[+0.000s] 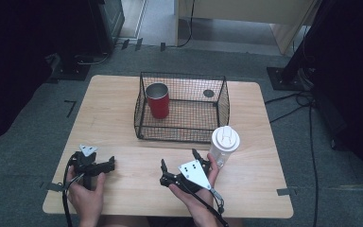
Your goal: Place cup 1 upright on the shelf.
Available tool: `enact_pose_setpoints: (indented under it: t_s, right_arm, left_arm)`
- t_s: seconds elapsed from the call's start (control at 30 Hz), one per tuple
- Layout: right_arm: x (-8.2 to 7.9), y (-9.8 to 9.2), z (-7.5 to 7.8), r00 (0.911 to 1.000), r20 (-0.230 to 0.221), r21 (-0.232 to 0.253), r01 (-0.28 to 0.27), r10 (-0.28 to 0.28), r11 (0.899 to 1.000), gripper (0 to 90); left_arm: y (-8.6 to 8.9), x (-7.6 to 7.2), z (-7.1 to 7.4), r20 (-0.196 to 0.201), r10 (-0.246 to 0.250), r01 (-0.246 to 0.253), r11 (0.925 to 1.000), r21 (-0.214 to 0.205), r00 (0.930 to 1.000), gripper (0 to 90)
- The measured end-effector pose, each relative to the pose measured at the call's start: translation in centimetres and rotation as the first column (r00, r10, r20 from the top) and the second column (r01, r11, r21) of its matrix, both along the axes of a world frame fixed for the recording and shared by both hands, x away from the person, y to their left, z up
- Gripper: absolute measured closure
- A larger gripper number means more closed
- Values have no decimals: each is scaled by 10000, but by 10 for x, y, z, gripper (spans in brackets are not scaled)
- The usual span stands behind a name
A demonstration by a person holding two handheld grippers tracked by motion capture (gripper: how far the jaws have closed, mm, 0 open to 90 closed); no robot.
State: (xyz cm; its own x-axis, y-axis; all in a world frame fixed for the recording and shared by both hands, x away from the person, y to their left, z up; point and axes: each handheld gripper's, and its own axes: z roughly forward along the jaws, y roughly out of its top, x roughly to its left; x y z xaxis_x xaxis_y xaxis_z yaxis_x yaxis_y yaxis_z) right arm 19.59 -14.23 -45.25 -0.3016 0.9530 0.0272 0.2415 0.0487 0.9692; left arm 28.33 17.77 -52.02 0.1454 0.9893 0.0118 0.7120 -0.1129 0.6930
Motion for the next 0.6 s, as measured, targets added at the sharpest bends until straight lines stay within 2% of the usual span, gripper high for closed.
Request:
enact_pose_setpoints:
  t_s: [0.6]
  right_arm:
    - [-30,-49,-8,9978,-345,-132,562,-567,9983,0]
  left_arm:
    - [0,0,0,5,6,-6,10000,-4,10000,0]
